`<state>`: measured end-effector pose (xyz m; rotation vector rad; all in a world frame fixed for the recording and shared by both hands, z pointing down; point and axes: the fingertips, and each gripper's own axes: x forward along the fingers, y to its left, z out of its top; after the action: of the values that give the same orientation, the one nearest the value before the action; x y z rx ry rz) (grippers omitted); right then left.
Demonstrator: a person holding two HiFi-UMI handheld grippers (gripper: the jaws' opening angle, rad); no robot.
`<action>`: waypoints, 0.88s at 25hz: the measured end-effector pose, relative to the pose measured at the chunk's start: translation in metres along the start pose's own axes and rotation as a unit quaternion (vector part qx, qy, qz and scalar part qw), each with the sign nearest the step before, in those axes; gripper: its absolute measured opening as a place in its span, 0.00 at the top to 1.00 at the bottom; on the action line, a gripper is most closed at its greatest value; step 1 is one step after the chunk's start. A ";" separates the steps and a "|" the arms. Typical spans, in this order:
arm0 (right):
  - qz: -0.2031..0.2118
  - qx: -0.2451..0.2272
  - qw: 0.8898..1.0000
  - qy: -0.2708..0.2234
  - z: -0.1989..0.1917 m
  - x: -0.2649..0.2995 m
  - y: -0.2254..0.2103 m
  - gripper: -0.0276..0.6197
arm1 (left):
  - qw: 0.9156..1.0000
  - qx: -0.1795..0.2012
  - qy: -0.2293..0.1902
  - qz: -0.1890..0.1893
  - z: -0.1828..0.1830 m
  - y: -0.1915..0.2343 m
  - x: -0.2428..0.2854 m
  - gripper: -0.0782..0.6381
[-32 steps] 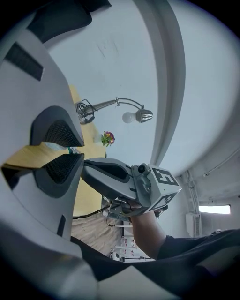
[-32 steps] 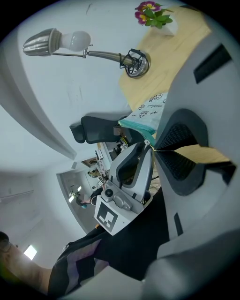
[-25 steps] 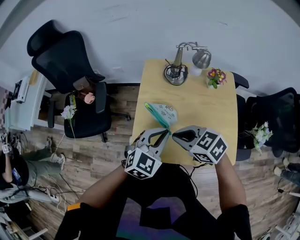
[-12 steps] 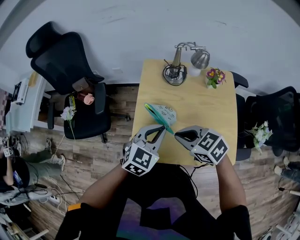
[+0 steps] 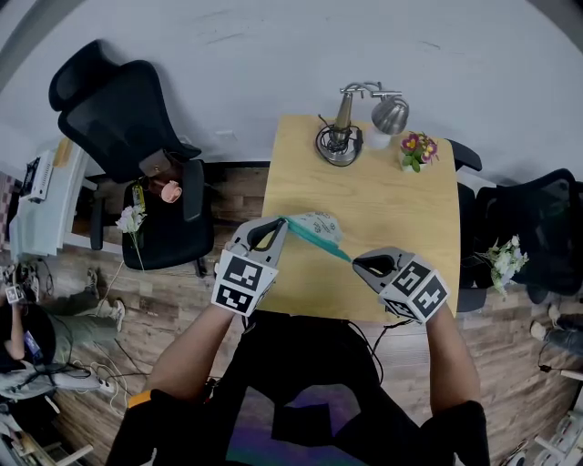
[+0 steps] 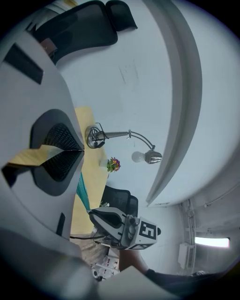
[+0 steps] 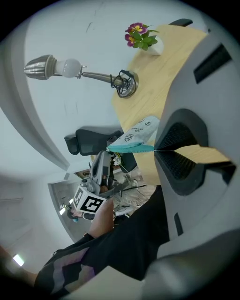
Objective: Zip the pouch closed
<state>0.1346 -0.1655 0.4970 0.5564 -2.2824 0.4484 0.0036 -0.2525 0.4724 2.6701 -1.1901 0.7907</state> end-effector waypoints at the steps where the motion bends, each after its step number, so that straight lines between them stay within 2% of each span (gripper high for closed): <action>1: -0.004 0.001 1.000 -0.001 0.001 -0.001 -0.002 0.92 | 1.000 -0.002 0.001 -0.001 -0.001 0.000 0.000 0.88; 6: -0.017 -0.012 1.000 0.012 -0.001 0.003 -0.003 0.92 | 0.999 -0.037 0.007 -0.007 -0.008 -0.002 -0.001 0.88; 11: -0.024 -0.020 0.999 0.014 0.000 0.006 -0.001 0.92 | 0.998 -0.064 -0.012 -0.023 0.005 -0.006 -0.010 0.87; 18: -0.043 -0.006 0.999 -0.028 0.031 -0.002 -0.001 0.80 | 0.996 -0.083 -0.017 -0.012 0.022 -0.008 -0.024 0.83; 22: -0.092 0.024 0.993 -0.070 0.054 -0.008 -0.010 0.79 | 0.995 -0.093 -0.021 0.000 0.031 -0.013 -0.029 0.83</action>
<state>0.1136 -0.1969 0.4566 0.8392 -2.3303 0.3846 0.0096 -0.2336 0.4323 2.5453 -1.2091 0.5944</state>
